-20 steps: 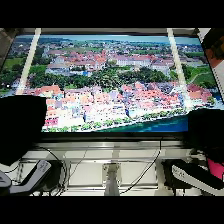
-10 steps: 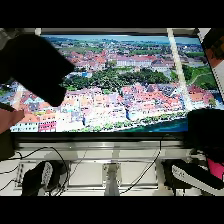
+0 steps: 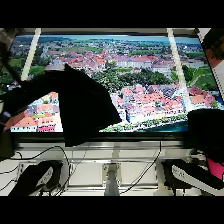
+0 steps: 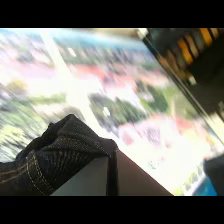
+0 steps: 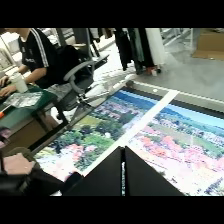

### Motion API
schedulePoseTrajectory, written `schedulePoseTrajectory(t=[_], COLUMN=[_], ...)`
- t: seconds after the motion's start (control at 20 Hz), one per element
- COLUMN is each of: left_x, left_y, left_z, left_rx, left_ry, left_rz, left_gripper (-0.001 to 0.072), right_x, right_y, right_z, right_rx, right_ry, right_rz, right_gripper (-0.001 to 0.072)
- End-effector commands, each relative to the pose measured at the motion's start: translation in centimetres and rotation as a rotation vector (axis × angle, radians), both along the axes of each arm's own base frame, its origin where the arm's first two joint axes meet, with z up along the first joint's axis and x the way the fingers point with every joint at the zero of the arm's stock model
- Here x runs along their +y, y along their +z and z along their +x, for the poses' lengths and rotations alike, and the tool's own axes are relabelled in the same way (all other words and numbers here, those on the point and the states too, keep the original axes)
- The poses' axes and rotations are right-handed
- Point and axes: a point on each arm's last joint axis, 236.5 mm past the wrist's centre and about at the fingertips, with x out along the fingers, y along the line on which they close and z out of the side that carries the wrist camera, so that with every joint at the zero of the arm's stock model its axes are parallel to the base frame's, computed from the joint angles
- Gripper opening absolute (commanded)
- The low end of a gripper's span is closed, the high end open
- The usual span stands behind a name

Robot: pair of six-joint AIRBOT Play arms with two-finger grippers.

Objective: Fold the clothes and pants, and hang the long-sleeved shirts on hangers.

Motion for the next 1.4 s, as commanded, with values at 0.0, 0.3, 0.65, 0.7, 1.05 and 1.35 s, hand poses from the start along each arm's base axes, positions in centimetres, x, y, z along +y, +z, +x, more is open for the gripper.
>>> schedulePoseTrajectory(t=[0.0,0.3,0.65,0.7,1.05,1.35], left_x=[-4.0,-7.4,-2.7,-1.7,6.0,5.4], left_y=[-3.4,-11.2,-19.7,-19.5,-13.7,-17.8], left_z=[2.0,6.4,12.2,12.6,13.9,9.3], left_rx=[0.041,0.128,0.191,0.186,0.133,0.311], left_ry=[-0.011,0.069,0.315,0.337,0.451,0.172], left_rz=[0.018,0.09,0.19,0.187,0.107,0.222], left_gripper=[0.0012,0.0014,0.0431,0.0442,0.0428,0.0015], right_x=[-0.5,-1.6,-3.8,-4.2,-6.5,-1.5], right_y=[-0.5,-4.0,-6.8,-7.0,-18.3,-33.9], right_z=[0.5,2.6,4.5,4.8,8.9,7.1], right_rx=[0.015,0.106,0.146,0.146,0.422,0.859], right_ry=[-0.029,-0.086,-0.18,-0.198,-0.251,0.053], right_rz=[-0.017,-0.046,-0.132,-0.147,-0.284,-0.231], right_gripper=[0.001,0.001,0.0377,0.0374,0.0009,0.0006])
